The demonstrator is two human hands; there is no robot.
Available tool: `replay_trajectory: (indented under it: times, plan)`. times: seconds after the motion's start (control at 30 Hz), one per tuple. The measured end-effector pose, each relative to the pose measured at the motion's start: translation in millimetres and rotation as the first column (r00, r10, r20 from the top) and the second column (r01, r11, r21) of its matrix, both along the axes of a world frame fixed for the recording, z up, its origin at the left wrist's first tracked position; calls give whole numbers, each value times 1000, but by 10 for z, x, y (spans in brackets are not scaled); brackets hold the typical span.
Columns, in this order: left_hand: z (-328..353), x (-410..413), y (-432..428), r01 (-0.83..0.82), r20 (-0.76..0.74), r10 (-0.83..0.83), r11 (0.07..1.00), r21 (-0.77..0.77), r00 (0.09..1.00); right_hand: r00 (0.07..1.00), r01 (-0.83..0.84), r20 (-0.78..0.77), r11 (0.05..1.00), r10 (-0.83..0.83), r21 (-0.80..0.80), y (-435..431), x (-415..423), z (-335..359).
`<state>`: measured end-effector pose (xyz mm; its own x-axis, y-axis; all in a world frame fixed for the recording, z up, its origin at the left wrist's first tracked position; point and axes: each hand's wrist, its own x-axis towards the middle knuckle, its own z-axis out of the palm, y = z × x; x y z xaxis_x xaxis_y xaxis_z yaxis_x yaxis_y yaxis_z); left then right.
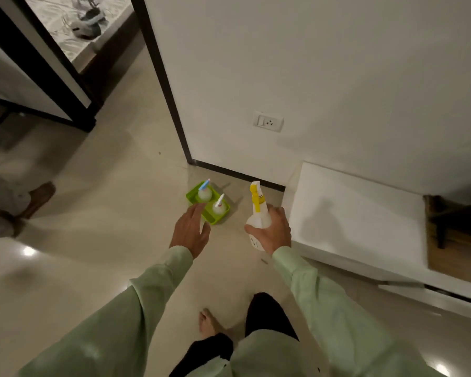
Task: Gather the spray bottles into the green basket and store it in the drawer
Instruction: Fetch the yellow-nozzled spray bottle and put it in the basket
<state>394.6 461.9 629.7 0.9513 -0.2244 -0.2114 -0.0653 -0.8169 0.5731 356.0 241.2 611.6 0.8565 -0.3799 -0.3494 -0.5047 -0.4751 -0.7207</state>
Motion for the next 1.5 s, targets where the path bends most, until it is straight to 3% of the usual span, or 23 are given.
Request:
replay_trajectory:
  times: [0.33,0.6,0.8,0.9,1.2,1.5]
  plan:
    - [-726,1553,575,225,-105,-220,974,36,970,968,238,33,954,-248,180,868,1212,-886]
    - [-1426,2547,677,446,-227,-423,894,55,877,878,472,-72,834,-472,286,1294,1838,-1606]
    - [-2302,3262,623,525,-267,-511,851,-20,817,761,641,-81,726,-644,249,1639,2260,-2476]
    - [-2987,3646,714,576,-276,-562,817,-38,779,688,715,-95,649,-720,261,1930,2542,-3134]
    - [-4914,4249,1063,688,-226,-684,722,-74,693,471,878,-13,467,-882,103,2563,3179,-5176]
    - [-5742,4319,1188,737,-198,-735,671,-74,649,353,935,72,354,-933,2,2715,3396,-6133]
